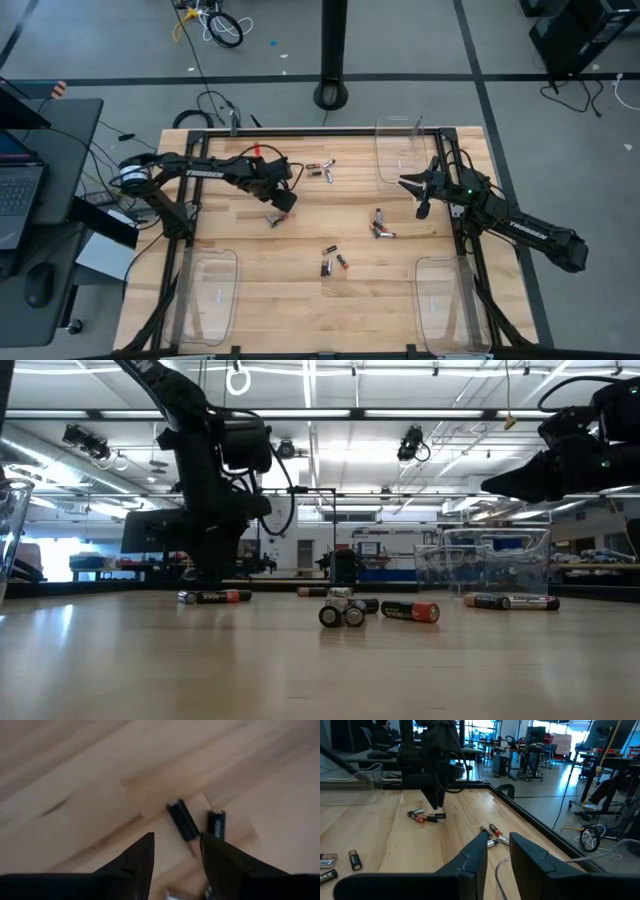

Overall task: Sort batteries
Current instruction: Put the brown battery into the top transparent bin

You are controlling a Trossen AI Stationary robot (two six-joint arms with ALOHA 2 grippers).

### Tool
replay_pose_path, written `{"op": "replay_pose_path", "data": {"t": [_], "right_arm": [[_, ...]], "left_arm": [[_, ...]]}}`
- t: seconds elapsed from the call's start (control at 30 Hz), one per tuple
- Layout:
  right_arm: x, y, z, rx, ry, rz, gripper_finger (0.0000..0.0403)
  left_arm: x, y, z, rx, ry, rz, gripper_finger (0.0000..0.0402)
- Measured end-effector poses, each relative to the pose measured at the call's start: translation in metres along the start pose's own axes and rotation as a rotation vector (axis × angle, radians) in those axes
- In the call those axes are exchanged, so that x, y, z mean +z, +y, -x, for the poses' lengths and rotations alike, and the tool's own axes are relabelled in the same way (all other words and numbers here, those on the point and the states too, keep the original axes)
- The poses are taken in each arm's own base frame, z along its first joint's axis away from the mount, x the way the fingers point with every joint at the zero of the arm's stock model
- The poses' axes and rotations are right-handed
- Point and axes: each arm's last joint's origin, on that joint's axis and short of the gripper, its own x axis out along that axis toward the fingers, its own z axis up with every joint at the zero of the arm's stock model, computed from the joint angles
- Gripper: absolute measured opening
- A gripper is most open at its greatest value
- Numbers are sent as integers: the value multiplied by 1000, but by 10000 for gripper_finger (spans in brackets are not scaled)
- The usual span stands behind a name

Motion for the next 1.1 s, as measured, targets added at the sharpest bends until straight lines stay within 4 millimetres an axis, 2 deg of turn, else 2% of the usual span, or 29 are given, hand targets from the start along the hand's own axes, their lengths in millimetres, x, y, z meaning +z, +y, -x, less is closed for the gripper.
{"op": "replay_pose_path", "data": {"t": [0.23, 0.57, 0.77, 0.93, 1.1], "right_arm": [[0, 0, 0, 0, 0, 0, 92], [0, 0, 0, 1, 0, 0, 92], [0, 0, 0, 0, 0, 0, 92], [0, 0, 0, 0, 0, 0, 92], [0, 0, 0, 0, 0, 0, 92]], "left_arm": [[11, 2, -10, -36, -25, 22, 167], [10, 2, -29, -14, 34, 23, 167], [9, 3, -31, 10, 25, -38, 162], [9, 4, -31, 26, 21, -103, 124], [9, 4, -31, 33, 18, -165, 52]]}}
